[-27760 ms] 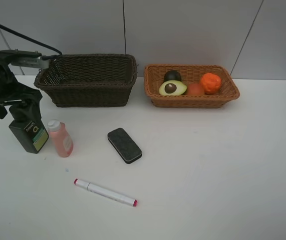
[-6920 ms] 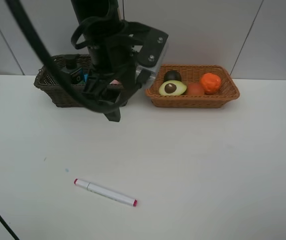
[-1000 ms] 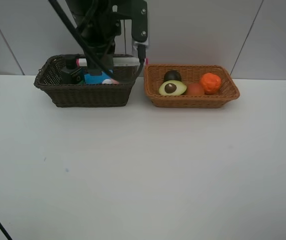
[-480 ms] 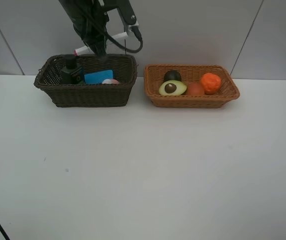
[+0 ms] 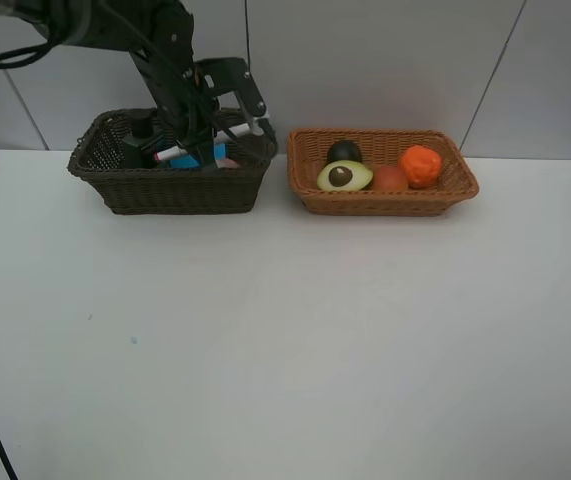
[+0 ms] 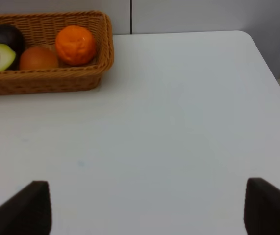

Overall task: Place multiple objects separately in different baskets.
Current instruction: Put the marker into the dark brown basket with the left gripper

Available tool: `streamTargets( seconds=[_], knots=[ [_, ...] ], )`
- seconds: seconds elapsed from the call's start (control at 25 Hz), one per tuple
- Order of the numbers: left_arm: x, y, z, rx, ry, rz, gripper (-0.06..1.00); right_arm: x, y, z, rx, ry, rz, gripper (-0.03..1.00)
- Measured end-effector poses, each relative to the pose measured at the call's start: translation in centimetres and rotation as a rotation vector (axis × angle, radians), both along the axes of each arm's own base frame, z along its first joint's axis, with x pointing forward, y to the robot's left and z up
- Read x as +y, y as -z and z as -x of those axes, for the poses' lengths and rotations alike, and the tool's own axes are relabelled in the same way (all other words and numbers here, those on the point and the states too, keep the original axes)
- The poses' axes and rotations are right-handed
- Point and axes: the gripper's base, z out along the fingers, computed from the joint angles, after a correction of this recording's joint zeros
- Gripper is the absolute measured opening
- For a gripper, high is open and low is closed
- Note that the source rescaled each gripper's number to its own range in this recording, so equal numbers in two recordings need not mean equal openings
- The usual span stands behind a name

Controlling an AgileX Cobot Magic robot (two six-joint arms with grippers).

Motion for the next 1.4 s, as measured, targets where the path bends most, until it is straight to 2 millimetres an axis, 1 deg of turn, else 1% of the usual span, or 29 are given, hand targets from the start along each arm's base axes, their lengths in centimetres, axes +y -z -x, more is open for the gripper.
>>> streamTargets(
  seconds=[0.12,0.4,0.84,1.08,1.12,1.16,1.2,1.28,1.32,1.4],
  knots=[
    [0.7,0.9,-0.6,-0.002,-0.017,0.006,0.02,0.0,0.0,0.0,0.000,0.000,0.000,0.94],
    [1.7,0.9,-1.7,-0.062,-0.037,0.053,0.02,0.0,0.0,0.0,0.000,0.000,0.000,0.94],
    [1.9,0.7,-2.2,-0.103,-0.043,0.092,0.02,0.0,0.0,0.0,0.000,0.000,0.000,0.94],
    [1.8,0.8,-2.1,-0.083,-0.078,0.142,0.02,0.0,0.0,0.0,0.000,0.000,0.000,0.94],
    [1.8,0.8,-2.0,-0.071,-0.089,0.143,0.04,0.0,0.0,0.0,0.000,0.000,0.000,0.94],
    [1.9,0.9,-2.0,-0.059,-0.099,0.143,0.12,0.0,0.0,0.0,0.000,0.000,0.000,0.94],
    [1.9,0.9,-1.9,-0.052,-0.113,0.146,0.25,0.0,0.0,0.0,0.000,0.000,0.000,0.94],
    [1.9,1.0,-1.9,-0.047,-0.149,0.167,0.70,0.0,0.0,0.0,0.000,0.000,0.000,0.94],
    [1.9,1.0,-1.9,-0.045,-0.164,0.177,0.84,0.0,0.0,0.0,0.000,0.000,0.000,0.94],
    [1.9,1.0,-1.9,-0.042,-0.175,0.181,0.95,0.0,0.0,0.0,0.000,0.000,0.000,0.94]
  ],
)
